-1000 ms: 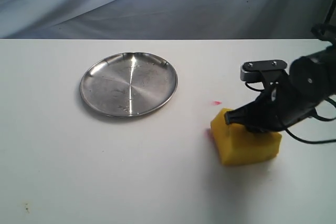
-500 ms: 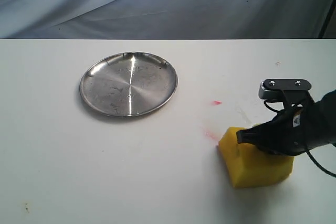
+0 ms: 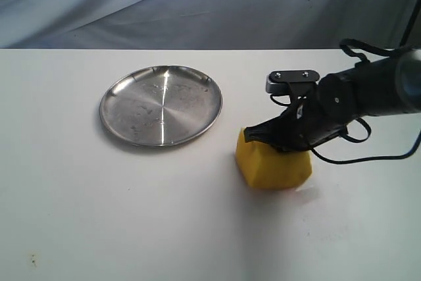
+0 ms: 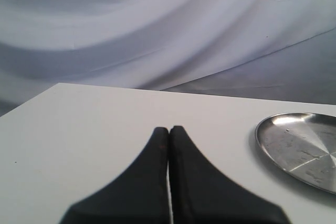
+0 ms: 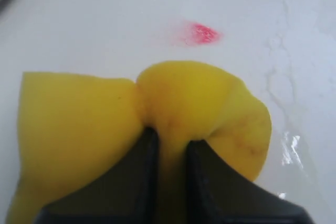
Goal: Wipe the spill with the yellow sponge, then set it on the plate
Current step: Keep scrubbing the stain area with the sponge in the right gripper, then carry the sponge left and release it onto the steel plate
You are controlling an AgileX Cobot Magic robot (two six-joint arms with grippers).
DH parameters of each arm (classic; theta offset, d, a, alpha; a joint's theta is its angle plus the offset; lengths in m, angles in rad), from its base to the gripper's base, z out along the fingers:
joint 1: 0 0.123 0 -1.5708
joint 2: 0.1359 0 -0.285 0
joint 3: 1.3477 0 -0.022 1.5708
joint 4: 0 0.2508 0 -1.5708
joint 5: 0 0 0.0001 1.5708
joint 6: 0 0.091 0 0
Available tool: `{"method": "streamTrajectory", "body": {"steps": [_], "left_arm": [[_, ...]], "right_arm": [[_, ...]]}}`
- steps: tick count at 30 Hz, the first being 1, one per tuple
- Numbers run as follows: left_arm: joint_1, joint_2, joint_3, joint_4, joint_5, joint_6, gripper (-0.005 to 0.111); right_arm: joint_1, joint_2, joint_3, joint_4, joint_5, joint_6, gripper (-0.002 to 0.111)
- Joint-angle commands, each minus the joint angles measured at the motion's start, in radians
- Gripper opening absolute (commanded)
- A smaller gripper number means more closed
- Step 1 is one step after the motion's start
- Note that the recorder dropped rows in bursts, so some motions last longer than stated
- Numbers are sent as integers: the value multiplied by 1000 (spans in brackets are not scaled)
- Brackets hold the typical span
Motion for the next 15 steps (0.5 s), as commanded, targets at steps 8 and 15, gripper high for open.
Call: {"method": "streamTrajectory", "body": {"steps": [8, 15], "left_arm": [[-5, -4, 5, 1, -5, 0, 0], [-5, -4, 5, 1, -5, -3, 0]], "right_arm": [[91, 29, -58, 0, 145, -48, 13], [94, -51, 53, -12, 170, -56, 13]]}}
